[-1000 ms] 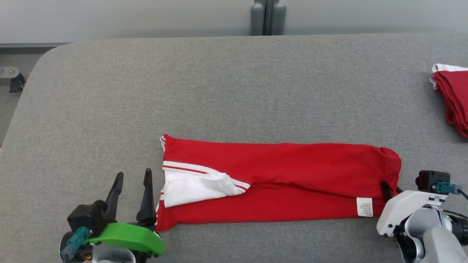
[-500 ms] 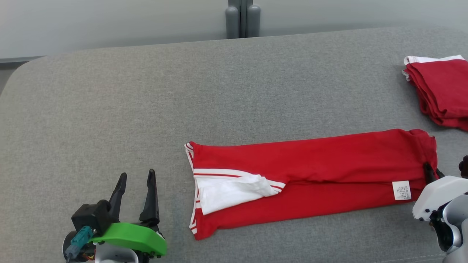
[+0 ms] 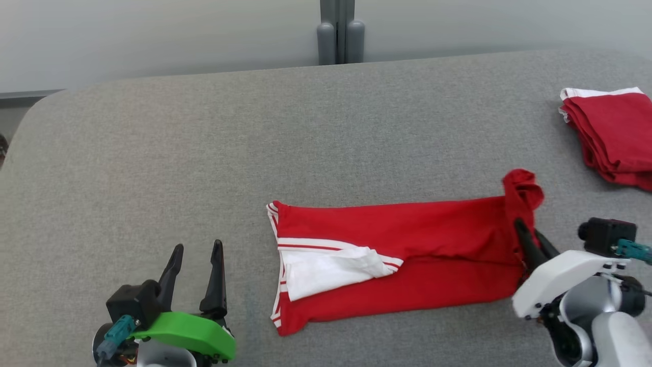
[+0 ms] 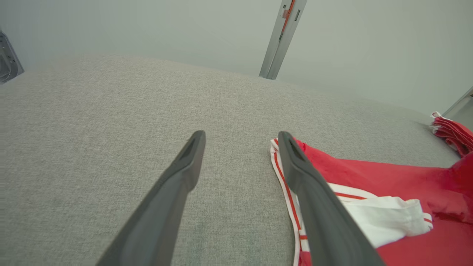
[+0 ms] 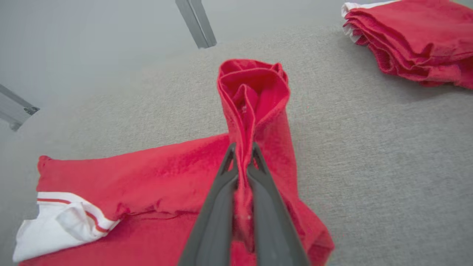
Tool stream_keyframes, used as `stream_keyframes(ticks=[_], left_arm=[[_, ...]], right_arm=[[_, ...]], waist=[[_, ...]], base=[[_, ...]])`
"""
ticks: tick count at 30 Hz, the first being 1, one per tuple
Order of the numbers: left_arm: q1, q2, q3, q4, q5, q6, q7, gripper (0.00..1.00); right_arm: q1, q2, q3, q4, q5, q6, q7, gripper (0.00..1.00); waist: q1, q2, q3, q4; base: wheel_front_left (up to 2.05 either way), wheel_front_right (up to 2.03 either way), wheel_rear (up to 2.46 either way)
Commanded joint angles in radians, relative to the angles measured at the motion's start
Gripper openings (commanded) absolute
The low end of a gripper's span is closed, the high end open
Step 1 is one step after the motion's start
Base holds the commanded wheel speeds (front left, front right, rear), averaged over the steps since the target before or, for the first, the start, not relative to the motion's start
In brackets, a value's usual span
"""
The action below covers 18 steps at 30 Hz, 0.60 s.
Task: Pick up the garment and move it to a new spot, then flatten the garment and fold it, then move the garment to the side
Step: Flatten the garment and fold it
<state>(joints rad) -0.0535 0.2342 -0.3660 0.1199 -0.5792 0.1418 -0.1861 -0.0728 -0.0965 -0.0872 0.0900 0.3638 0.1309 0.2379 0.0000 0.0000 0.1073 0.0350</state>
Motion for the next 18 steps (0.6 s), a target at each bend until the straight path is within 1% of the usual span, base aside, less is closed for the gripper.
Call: stream_keyframes(ticks=[1, 5, 8, 13, 17, 18], left_arm=[[-0.002, 0.008, -0.002, 0.000, -0.005, 0.001, -0.002, 1.00], [0.001, 0.011, -0.006, -0.004, -0.006, 0.002, 0.004, 1.00], [-0.004, 0.011, -0.010, -0.007, -0.004, 0.003, 0.006, 1.00], [-0.014, 0.012, -0.014, -0.008, -0.004, 0.003, 0.007, 1.00], [-0.022, 0.007, -0.018, -0.005, -0.006, 0.002, 0.004, 1.00], [-0.027, 0.004, -0.022, -0.002, -0.006, 0.001, 0.002, 1.00]], right_arm=[[0.018, 0.008, 0.035, -0.033, 0.023, -0.001, 0.012, 0.00], [0.033, 0.019, 0.159, -0.099, 0.073, 0.000, 0.035, 0.00], [0.027, 0.030, 0.249, -0.108, 0.116, 0.000, 0.043, 0.00], [-0.012, 0.039, 0.360, -0.068, 0.157, 0.000, 0.028, 0.00], [-0.053, 0.041, 0.421, -0.016, 0.173, 0.000, 0.007, 0.00], [-0.074, 0.043, 0.446, 0.013, 0.183, 0.000, -0.003, 0.00]], waist=[[0.0000, 0.0000, -0.012, 0.020], [0.0000, 0.0000, -0.014, 0.050], [0.0000, 0.0000, -0.010, 0.075], [0.0000, 0.0000, -0.001, 0.112], [0.0000, 0.0000, 0.006, 0.137], [0.0000, 0.0000, 0.009, 0.146]], base=[[0.00, 0.00, 0.00], [0.00, 0.00, 0.00], [0.00, 0.00, 0.00], [0.00, 0.00, 0.00], [0.00, 0.00, 0.00], [0.00, 0.00, 0.00]])
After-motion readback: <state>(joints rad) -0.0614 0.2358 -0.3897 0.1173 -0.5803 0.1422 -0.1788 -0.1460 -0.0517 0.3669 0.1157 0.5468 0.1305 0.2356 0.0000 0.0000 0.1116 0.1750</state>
